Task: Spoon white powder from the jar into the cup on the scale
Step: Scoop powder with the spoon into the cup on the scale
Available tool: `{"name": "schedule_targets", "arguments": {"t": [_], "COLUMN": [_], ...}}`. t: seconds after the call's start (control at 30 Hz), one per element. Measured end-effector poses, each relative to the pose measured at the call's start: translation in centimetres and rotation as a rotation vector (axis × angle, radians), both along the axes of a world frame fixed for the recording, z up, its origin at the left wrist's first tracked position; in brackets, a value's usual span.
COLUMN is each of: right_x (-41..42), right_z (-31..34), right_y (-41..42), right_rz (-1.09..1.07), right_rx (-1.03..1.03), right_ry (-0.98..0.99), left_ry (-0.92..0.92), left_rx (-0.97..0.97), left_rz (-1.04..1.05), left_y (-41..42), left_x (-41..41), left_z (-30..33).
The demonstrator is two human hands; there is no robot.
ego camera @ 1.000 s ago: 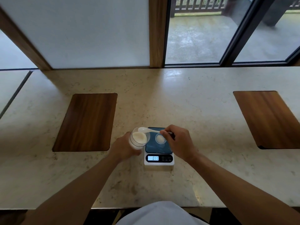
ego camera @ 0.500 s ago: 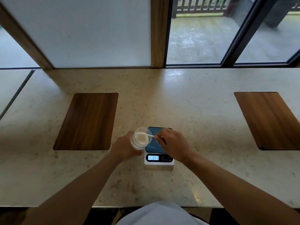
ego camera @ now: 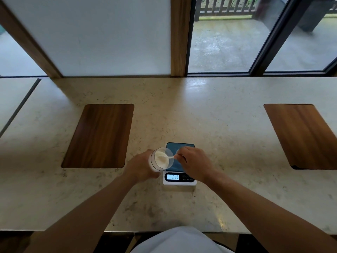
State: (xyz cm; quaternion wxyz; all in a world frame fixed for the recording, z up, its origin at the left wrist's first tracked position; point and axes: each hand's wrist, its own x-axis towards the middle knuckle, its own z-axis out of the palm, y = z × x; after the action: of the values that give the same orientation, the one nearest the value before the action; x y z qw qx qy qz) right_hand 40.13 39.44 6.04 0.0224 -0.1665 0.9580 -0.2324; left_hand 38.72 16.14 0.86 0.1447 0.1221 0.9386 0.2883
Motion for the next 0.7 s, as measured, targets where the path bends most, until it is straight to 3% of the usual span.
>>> {"name": "schedule_targets", "arguments": {"t": [0.7], "right_x": [0.1], "right_z": [-0.6], "right_y": [-1.3], "right_rz": [-0.203], "right_rx": [-0.243], "right_ry": [-0.350], "left_ry": [-0.023], "left_rx": [-0.036], "left_rz": [-0.063], "left_y": [-0.8], "left_x": [0.0], "left_z": [-1.0]}}
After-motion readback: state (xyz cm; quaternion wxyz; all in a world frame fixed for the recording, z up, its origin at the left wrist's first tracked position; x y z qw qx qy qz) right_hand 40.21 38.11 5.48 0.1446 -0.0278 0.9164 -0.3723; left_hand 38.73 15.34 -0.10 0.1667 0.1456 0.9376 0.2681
